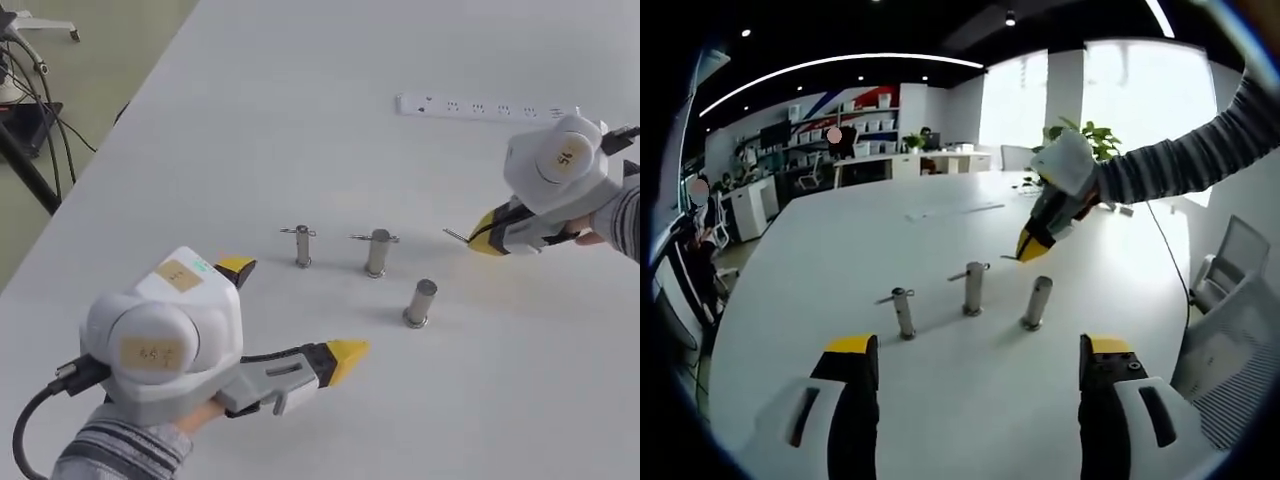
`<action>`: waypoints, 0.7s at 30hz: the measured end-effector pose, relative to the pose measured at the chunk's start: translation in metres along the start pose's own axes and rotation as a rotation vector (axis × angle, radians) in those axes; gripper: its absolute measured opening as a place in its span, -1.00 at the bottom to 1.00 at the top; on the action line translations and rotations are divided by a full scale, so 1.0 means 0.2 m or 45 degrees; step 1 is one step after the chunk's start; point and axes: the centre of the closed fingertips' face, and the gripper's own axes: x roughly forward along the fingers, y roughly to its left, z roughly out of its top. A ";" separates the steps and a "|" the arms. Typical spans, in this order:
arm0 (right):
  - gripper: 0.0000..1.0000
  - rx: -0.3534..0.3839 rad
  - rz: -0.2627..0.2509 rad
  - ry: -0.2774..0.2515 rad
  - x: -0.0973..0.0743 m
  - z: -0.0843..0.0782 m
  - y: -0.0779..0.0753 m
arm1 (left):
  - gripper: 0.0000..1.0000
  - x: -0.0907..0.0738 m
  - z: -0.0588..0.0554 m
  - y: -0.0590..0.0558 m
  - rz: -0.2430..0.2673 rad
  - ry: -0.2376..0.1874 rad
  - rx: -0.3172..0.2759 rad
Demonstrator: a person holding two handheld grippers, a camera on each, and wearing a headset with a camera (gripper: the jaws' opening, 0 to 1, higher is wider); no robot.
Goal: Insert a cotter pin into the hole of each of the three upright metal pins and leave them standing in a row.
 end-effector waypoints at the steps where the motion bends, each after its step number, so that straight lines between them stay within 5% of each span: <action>1: -1.00 -0.004 -0.001 -0.013 -0.01 0.01 0.01 | 0.60 0.00 0.00 -0.01 -0.007 -0.001 -0.004; 21: -1.00 -0.201 -0.039 -0.222 -0.20 0.24 0.22 | 0.12 0.12 0.08 -0.08 -0.109 0.044 0.021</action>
